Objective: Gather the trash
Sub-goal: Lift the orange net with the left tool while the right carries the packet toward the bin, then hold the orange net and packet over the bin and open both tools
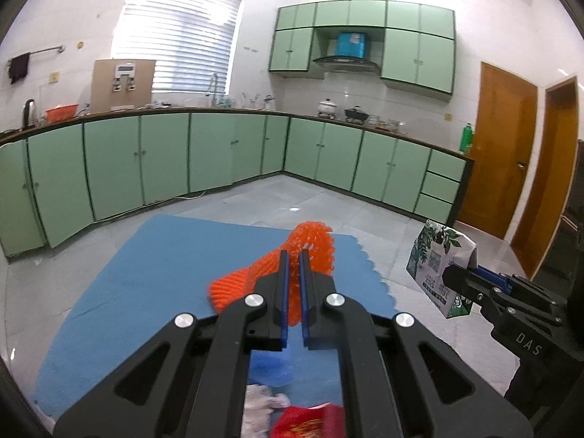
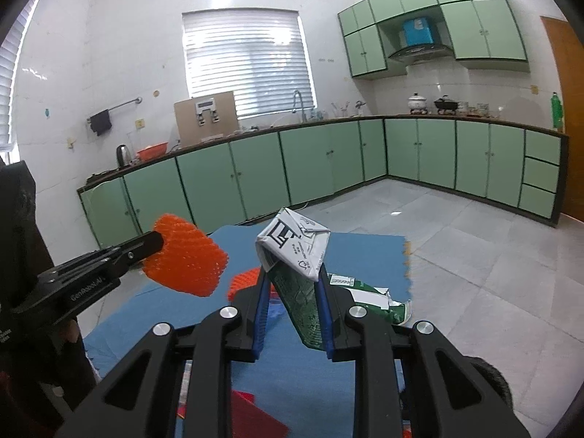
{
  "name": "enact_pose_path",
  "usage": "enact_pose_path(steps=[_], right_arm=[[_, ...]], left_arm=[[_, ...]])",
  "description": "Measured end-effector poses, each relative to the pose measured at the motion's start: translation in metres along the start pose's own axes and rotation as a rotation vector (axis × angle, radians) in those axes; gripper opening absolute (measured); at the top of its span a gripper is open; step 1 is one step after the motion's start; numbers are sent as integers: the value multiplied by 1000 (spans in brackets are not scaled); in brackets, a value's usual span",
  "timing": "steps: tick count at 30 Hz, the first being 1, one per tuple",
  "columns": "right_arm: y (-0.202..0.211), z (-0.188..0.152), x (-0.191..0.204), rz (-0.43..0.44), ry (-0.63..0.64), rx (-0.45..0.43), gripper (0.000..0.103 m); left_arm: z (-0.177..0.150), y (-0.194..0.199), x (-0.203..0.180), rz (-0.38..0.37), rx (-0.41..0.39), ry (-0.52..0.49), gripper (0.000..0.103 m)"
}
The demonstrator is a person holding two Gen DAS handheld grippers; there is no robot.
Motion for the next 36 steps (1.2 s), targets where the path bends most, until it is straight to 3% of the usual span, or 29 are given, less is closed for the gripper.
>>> enact_pose_path(steps=[16, 25, 36], right_arm=[[62, 14, -100, -173, -77, -68, 24], [83, 9, -156, -261, -117, -71, 24], [94, -1, -210, -330, -155, -59, 24]], left_arm=[[12, -36, -129, -216, -19, -63, 4], [5, -56, -205, -326, -5, -99, 4], [-19, -83, -272, -426, 40, -131, 4]])
Point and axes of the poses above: each gripper's, at about its wrist camera, not at the fingertips, and y roughly against the way its jaws point, x to its left, z to its top, the point moved 9 cm from there along -y, roughly the way its jaws point, and after that the axes turned 14 degrees about -y, right-handed, at the moved point
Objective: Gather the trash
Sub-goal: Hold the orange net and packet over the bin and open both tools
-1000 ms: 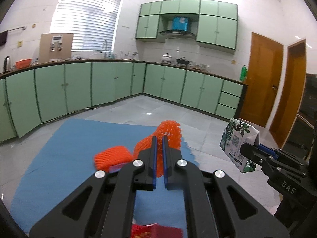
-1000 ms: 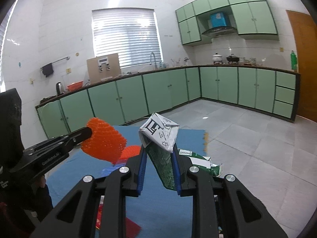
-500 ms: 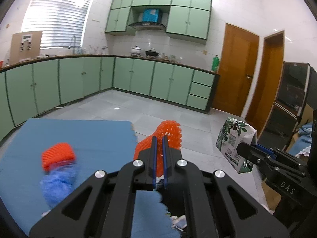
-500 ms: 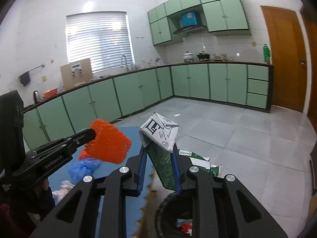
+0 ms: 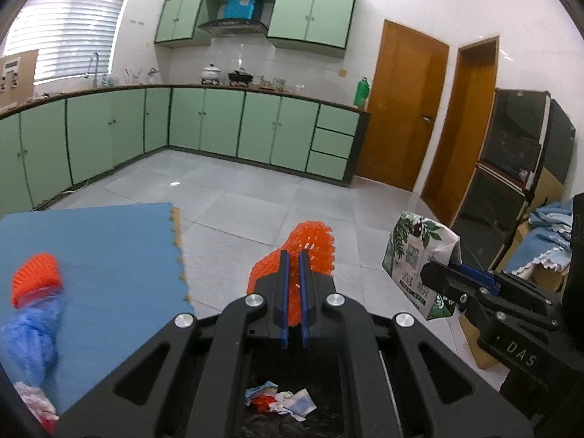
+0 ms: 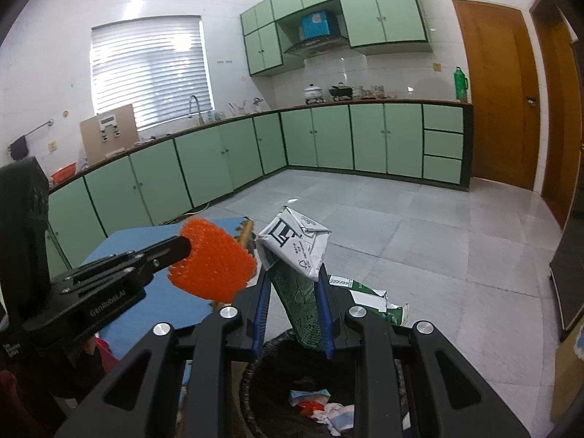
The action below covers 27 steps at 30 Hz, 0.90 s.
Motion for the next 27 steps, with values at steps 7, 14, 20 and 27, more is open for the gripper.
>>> enact_pose_path(steps=[7, 14, 20, 27], right_arm=[[-12, -9, -28, -37, -18, 30, 24], [-43, -25, -51, -53, -47, 95, 24], [-79, -45, -71, -58, -48, 174, 24], [-111, -67, -78, -85, -11, 264, 45]], left_arm=[[-17, -40, -19, -62, 58, -7, 4], [-34, -78, -26, -95, 132, -5, 5], [-47, -102, -18, -87, 193, 8, 7], [-59, -120, -9, -87, 251, 59, 35]])
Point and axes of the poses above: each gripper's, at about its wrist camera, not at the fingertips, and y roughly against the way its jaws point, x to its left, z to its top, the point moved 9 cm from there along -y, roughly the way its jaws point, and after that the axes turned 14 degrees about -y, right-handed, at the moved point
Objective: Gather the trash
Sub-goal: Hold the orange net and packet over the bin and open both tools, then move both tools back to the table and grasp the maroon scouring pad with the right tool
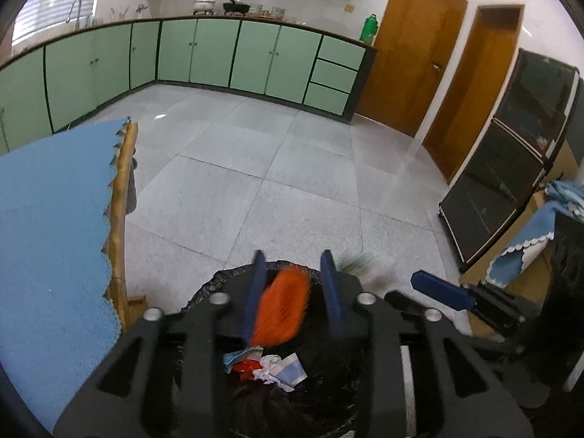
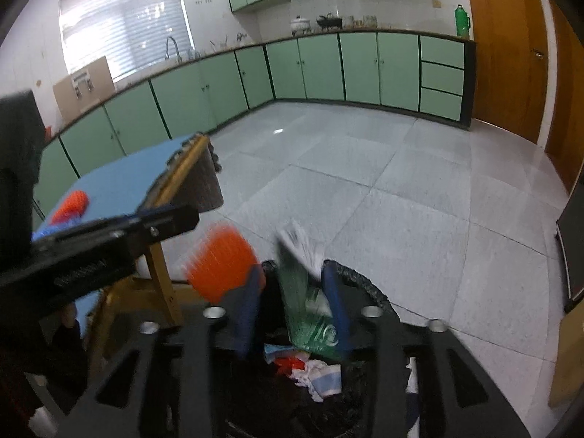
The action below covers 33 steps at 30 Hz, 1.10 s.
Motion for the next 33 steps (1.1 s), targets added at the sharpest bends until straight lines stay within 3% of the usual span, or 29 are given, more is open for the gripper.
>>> enact_pose_path(steps=[2, 7, 15, 20, 33], right_arm=[[0, 0, 1, -5, -2, 2, 54], [10, 5, 5, -14, -3, -26, 60], [46, 23, 21, -36, -21, -126, 96], [68, 29, 42, 1, -43, -170, 97], [89, 8, 153, 200, 55, -189, 97]], left_arm=[[2, 2, 1, 0, -6, 6, 43], [8, 15, 7, 20, -30, 4, 51], [21, 70, 36, 100, -96, 22, 77], [20, 120, 63, 192, -138, 42, 85], [-19, 227, 133, 383, -167, 112, 86]])
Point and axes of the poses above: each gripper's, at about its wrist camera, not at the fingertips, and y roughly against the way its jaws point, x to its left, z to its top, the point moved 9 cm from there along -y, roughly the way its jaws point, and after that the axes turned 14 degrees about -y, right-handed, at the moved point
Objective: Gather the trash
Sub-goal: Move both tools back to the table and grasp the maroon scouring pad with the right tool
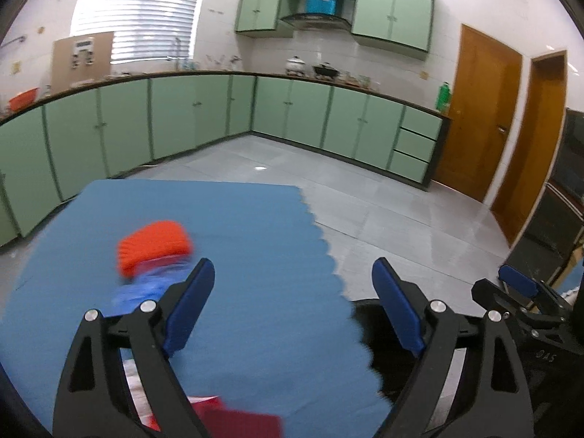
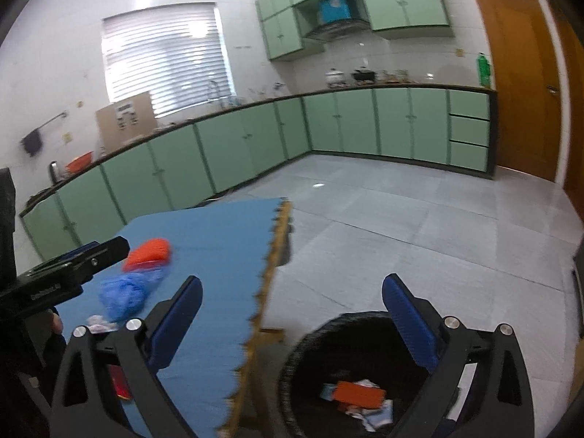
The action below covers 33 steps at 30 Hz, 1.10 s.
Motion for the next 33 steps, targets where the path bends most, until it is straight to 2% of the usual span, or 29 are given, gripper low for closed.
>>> enact_pose_path(steps=[9, 20, 33], right_arm=[[-2, -29, 63, 110, 28, 23, 97], [-10, -73, 121, 179, 104, 79, 97], [-30, -131, 153, 201, 162, 177, 97]], left_arm=[[-32, 42, 68, 140, 10, 26, 86], [-75, 71, 115, 222, 46, 78, 86], [-122, 87, 156, 287, 94, 111, 86]])
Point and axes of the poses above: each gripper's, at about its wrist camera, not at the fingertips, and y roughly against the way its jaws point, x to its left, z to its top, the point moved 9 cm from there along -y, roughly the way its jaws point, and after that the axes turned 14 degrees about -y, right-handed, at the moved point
